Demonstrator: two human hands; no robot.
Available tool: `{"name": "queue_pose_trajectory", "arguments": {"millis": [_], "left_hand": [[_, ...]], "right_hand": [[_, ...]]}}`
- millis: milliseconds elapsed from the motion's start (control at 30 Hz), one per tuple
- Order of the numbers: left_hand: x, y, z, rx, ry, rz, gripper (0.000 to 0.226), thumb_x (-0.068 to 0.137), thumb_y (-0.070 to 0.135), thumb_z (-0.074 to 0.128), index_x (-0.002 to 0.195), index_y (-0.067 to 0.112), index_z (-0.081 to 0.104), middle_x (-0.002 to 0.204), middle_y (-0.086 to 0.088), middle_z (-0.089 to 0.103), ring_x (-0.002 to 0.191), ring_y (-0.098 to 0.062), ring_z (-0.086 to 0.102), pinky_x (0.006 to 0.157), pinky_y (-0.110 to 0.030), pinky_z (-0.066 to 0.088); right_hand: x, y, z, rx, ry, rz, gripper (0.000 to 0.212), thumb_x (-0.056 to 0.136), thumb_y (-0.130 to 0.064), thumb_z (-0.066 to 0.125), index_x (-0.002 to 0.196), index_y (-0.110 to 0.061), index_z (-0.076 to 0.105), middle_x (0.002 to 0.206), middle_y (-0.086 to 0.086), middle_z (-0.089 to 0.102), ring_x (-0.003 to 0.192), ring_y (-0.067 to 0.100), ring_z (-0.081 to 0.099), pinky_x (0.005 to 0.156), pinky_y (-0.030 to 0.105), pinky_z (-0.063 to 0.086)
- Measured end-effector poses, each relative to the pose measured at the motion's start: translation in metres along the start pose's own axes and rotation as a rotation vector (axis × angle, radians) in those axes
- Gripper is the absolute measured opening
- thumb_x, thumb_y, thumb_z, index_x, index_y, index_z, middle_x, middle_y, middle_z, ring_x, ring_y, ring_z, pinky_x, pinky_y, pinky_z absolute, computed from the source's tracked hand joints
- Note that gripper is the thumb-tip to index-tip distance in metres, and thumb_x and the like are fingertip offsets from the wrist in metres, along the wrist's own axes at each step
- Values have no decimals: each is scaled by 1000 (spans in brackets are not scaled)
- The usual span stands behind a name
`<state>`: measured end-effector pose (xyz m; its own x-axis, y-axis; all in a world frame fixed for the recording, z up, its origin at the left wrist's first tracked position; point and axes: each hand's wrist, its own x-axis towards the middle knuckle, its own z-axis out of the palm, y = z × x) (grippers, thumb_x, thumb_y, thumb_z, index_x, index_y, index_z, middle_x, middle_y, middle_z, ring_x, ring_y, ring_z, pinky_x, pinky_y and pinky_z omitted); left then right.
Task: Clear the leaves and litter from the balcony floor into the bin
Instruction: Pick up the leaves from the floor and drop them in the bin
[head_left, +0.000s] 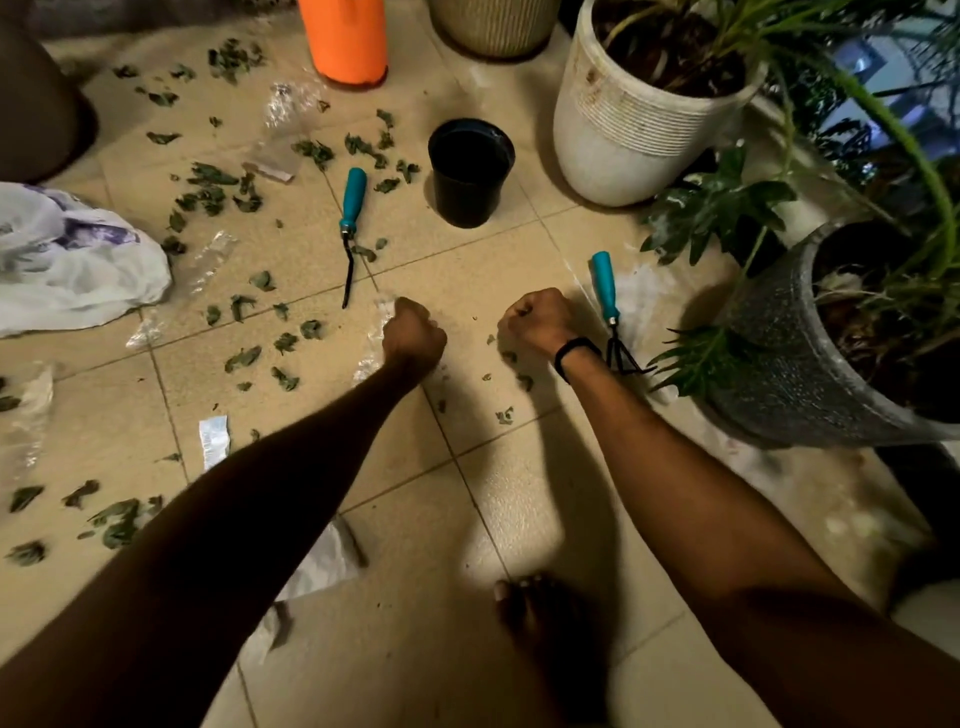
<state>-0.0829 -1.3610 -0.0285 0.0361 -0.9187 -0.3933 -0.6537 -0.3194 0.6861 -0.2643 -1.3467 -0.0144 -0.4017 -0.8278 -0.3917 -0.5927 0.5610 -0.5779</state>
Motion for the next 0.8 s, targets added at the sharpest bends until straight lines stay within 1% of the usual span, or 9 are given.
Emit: {"name": "queue_pose_trajectory", "arguments": {"millis": [100,167,267,333,400,533,633,700,800], "left_hand": [[2,-1,0,-91,-52,-7,25,92,16,55,104,-2,68,102,-13,71,96,-30,68,85,-37,57],[-8,-3,5,-185,-129,-12,24,92,19,57,88,3,74,92,-16,75,88,-33,71,83,-44,60],[-35,-18,20,-300,-136,45,25,95,32,51,78,24,67,90,-14,73,86,-37,69,79,-47,56],[-56,-29,32,-353,-130,-9,30,100,28,50,75,22,64,80,-11,69,75,-33,66,69,-39,53],[-67,-32,41,-388,-141,-116,31,101,26,48,77,15,64,76,-8,66,74,-28,63,64,-33,49],[-68,-34,36,-309,-52,-46,53,108,41,34,75,9,60,75,-11,62,70,-27,60,66,-33,46],[-68,-37,28,-117,54,104,52,109,38,32,84,3,61,76,-12,60,70,-27,58,63,-31,36],[-70,-38,26,-20,110,175,42,109,34,34,96,3,59,81,-9,60,73,-26,58,63,-30,34],[-74,-47,28,101,136,293,19,104,20,45,110,4,53,96,-14,55,81,-27,51,68,-33,33]], "right_hand": [[-12,11,-9,61,79,21,17,85,-4,66,77,-16,73,78,-3,69,80,11,63,75,22,52],[-27,22,-4,68,129,34,22,84,-2,65,70,-18,69,74,-2,68,78,13,64,71,21,50],[-51,45,8,48,184,60,23,82,-2,61,68,-16,72,75,0,73,77,14,68,72,22,54],[-60,57,12,22,152,93,18,83,-4,64,76,-15,77,82,1,75,84,15,69,78,22,54],[-67,63,15,20,112,98,6,83,-11,74,88,-12,77,92,5,75,91,18,69,84,24,53],[-76,61,25,-89,49,23,32,88,-19,70,118,-7,66,115,12,63,106,26,59,91,29,47],[-78,55,33,-66,119,16,15,87,0,51,98,-3,62,86,12,59,79,25,57,53,21,45],[-68,57,34,-103,166,-12,16,84,0,51,82,-9,65,84,9,65,79,23,60,58,20,45],[-54,54,26,-86,213,-51,20,87,1,53,79,-11,66,90,12,69,83,20,63,65,17,44]]}}
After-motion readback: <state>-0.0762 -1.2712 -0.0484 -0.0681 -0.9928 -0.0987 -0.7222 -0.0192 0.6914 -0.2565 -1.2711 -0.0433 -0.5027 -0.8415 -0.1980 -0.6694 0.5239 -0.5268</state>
